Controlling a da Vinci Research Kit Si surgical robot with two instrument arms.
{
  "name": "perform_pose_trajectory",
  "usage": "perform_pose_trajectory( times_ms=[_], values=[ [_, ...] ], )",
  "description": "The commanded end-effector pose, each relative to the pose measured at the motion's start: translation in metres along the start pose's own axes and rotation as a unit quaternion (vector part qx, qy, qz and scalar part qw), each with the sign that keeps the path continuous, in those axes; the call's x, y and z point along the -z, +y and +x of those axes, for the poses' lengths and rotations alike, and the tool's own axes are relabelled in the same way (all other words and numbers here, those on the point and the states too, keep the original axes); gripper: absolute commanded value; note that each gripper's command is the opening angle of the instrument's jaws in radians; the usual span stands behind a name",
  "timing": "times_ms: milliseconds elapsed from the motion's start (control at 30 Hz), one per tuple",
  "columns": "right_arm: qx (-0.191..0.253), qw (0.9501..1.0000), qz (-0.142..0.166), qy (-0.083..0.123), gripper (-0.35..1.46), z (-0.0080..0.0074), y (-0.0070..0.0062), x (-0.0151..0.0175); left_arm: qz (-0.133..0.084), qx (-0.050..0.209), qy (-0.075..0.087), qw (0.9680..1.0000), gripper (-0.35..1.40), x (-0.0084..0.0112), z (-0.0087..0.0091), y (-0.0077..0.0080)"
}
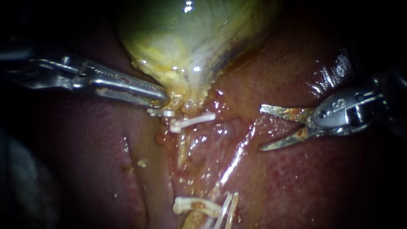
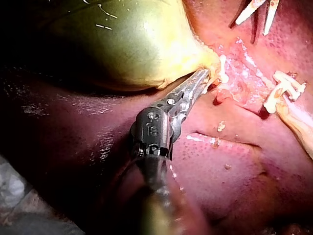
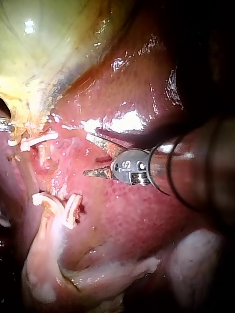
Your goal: Go back from the cut right tube
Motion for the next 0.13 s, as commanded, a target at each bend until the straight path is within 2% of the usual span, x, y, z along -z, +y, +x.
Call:
perform_pose_trajectory(
  times_ms=[33,133],
  values=[
    [0.0,1.0,0.0,0.0,1.45,0.0,0.0,0.0,0.0,0.0,0.0,1.0,-0.35,0.0001,0.0,0.0],
    [0.0,0.9999,0.012,0.005,1.45,0.0001,-0.0001,-0.0001,-0.002,0.0,0.0,1.0,-0.35,0.0006,-0.0001,-0.0001]
  ],
)
